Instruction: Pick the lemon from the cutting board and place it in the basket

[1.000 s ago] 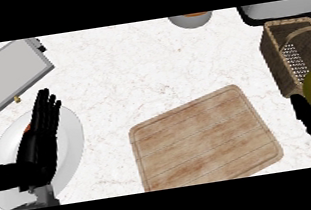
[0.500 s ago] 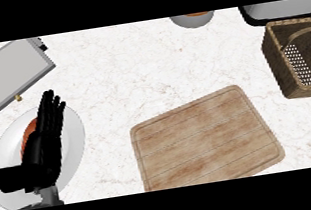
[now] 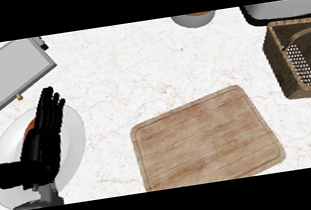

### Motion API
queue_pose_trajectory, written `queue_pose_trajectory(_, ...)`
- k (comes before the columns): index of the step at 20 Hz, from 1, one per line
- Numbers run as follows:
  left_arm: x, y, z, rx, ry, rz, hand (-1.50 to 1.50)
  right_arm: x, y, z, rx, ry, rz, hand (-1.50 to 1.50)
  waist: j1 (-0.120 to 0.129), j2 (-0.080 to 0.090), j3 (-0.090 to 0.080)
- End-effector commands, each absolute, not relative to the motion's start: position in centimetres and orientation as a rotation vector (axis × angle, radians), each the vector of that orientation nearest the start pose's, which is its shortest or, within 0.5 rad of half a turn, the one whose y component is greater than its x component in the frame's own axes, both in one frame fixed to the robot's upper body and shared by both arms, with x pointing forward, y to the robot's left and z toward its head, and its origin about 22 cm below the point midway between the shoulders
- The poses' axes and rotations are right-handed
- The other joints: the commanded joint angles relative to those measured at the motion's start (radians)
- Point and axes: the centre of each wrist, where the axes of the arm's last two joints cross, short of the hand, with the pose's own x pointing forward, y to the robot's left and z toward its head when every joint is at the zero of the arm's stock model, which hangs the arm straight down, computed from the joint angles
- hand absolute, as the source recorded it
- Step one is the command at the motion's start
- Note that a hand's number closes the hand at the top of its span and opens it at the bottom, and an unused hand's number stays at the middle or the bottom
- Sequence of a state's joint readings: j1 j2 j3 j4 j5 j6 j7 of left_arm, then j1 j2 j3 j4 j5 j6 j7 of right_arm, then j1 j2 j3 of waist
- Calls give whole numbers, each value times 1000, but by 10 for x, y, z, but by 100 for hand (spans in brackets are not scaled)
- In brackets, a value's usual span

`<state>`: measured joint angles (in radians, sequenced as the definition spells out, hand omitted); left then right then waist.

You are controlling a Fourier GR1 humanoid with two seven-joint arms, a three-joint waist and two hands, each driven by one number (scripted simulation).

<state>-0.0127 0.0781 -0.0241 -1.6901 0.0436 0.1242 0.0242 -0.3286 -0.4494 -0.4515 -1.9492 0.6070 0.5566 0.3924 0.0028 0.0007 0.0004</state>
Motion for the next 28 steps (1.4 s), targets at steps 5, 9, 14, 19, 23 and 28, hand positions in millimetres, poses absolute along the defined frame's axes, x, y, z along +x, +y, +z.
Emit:
queue_pose_trajectory(5, 254, 227, 25, 93, -1678, 60, 0, 247, -366, 194, -1046, -1421, 636, 150, -4, -1, 0)
queue_pose_trajectory(9, 245, 244, 38, 93, -1676, 56, 0, 259, -384, 176, -1039, -1402, 611, 150, -1, -1, 0)
queue_pose_trajectory(14, 241, 232, 26, 78, -1668, 52, 0, 264, -395, 193, -1046, -1373, 578, 150, -2, -1, -1)
queue_pose_trajectory(19, 252, 240, 46, 71, -1675, 47, 0, 283, -419, 181, -1019, -1319, 533, -150, 3, 0, 0)
queue_pose_trajectory(23, 259, 241, 35, 89, -1679, 47, 0, 272, -418, 176, -1001, -1363, 577, -150, -3, -1, 0)
queue_pose_trajectory(28, 239, 221, 34, 74, -1666, 85, 0, 270, -419, 141, -956, -1450, 449, -150, -2, -1, 0)
